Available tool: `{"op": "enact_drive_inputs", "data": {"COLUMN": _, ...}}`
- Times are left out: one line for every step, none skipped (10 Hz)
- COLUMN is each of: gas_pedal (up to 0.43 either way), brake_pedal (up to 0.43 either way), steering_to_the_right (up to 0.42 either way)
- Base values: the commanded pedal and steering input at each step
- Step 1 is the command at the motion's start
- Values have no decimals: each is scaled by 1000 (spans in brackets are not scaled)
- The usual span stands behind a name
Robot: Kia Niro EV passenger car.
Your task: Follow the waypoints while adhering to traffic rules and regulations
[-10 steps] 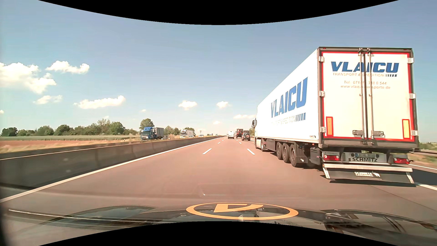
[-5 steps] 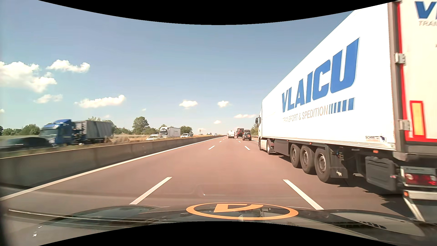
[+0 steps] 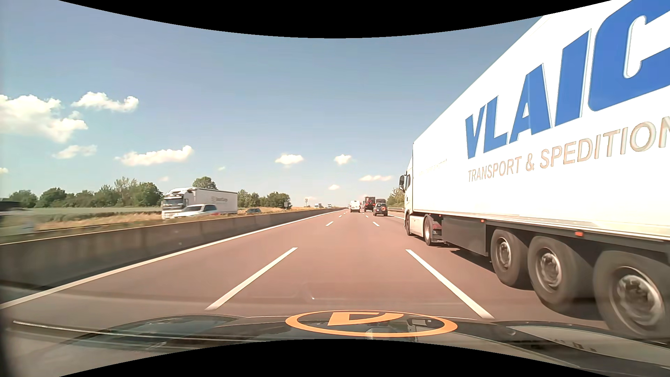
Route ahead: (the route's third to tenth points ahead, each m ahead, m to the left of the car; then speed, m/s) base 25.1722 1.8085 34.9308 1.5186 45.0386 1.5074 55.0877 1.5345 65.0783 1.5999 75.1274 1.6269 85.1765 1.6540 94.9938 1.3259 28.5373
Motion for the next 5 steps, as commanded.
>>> {"op": "enact_drive_inputs", "data": {"gas_pedal": 378, "brake_pedal": 0, "steering_to_the_right": -3}}
{"op": "enact_drive_inputs", "data": {"gas_pedal": 378, "brake_pedal": 0, "steering_to_the_right": -2}}
{"op": "enact_drive_inputs", "data": {"gas_pedal": 378, "brake_pedal": 0, "steering_to_the_right": -2}}
{"op": "enact_drive_inputs", "data": {"gas_pedal": 378, "brake_pedal": 0, "steering_to_the_right": -2}}
{"op": "enact_drive_inputs", "data": {"gas_pedal": 378, "brake_pedal": 0, "steering_to_the_right": -2}}
